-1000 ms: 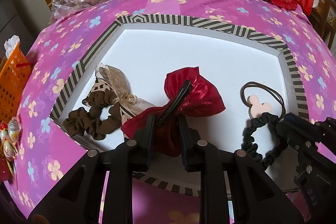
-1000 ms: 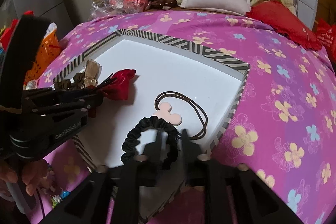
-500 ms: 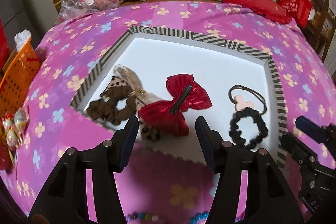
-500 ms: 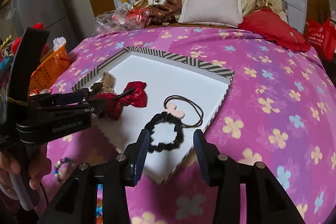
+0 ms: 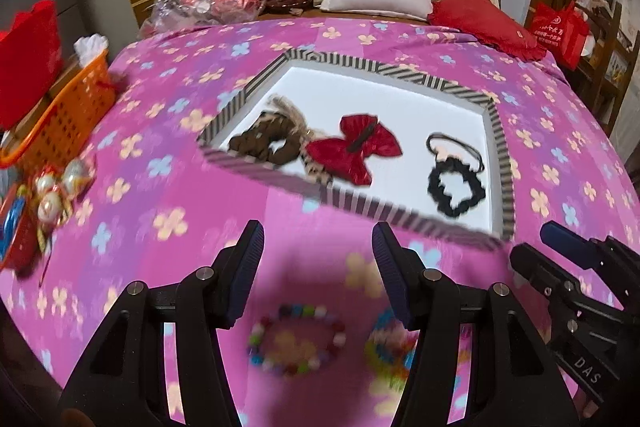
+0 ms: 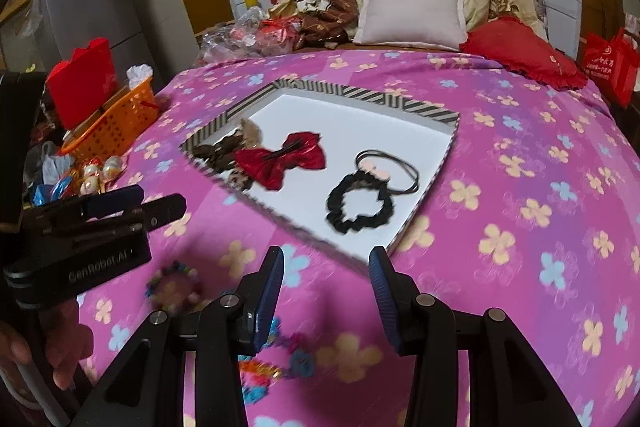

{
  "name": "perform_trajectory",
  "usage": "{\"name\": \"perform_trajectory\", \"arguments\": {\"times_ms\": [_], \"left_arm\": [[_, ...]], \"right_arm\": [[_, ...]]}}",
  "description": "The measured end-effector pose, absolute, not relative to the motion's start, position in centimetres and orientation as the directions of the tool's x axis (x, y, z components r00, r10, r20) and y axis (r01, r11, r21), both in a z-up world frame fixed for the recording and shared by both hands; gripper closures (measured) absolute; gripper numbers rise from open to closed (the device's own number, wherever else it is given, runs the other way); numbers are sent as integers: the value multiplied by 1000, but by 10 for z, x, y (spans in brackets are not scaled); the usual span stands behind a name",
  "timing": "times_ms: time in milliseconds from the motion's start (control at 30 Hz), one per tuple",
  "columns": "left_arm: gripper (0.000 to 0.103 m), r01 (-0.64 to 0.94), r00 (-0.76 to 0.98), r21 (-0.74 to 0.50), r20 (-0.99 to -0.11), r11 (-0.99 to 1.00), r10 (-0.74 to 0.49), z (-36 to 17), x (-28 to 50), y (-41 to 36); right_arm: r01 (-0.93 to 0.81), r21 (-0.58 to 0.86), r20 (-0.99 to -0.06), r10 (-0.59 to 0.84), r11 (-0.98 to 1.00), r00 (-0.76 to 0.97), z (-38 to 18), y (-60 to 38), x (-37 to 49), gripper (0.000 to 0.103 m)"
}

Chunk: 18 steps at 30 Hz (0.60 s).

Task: Organize jewelry
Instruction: 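Open both grippers to release the items and withdraw from the tray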

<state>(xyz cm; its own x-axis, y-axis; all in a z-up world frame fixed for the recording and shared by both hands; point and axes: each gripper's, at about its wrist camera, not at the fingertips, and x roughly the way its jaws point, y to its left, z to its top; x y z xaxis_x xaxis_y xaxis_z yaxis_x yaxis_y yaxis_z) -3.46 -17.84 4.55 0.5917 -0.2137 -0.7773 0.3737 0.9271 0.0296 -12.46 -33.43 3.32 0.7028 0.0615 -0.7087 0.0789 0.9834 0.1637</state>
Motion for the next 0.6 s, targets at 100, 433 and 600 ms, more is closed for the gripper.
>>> {"name": "perform_trajectory", "arguments": {"times_ms": [100,433,600], "left_arm": [[47,365,596,38,-777,930,-202,43,-50,-166],[47,322,626,51,-760,945,-172,43,-82,-134],[47,307,632,55,-758,950,-160,41,-92,-122]], "right_arm": [[68,166,-706,70,984,705,35,-325,-133,59],[35,155,-675,80,987,733,48,-300,-161,44],[20,149,-681,88,989,727,45,-292,-169,44]]}}
